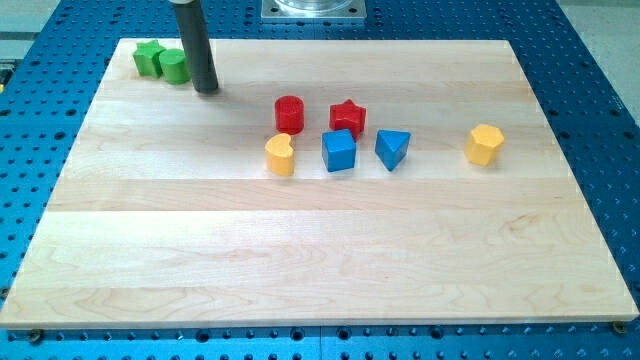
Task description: Place the arm left to the heart
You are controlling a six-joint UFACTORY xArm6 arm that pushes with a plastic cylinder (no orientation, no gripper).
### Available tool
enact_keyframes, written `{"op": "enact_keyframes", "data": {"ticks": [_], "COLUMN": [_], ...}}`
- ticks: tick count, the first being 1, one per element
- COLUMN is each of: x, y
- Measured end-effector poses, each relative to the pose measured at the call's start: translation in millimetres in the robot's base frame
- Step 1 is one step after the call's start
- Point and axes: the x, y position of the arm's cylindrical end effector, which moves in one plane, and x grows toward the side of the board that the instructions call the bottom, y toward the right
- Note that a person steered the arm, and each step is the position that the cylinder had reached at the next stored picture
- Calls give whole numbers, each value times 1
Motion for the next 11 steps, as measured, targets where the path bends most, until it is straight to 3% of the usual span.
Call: {"op": "enact_keyframes", "data": {"ticks": [2,5,7,11], "x": [49,63,110,102], "y": [2,5,-9,46]}}
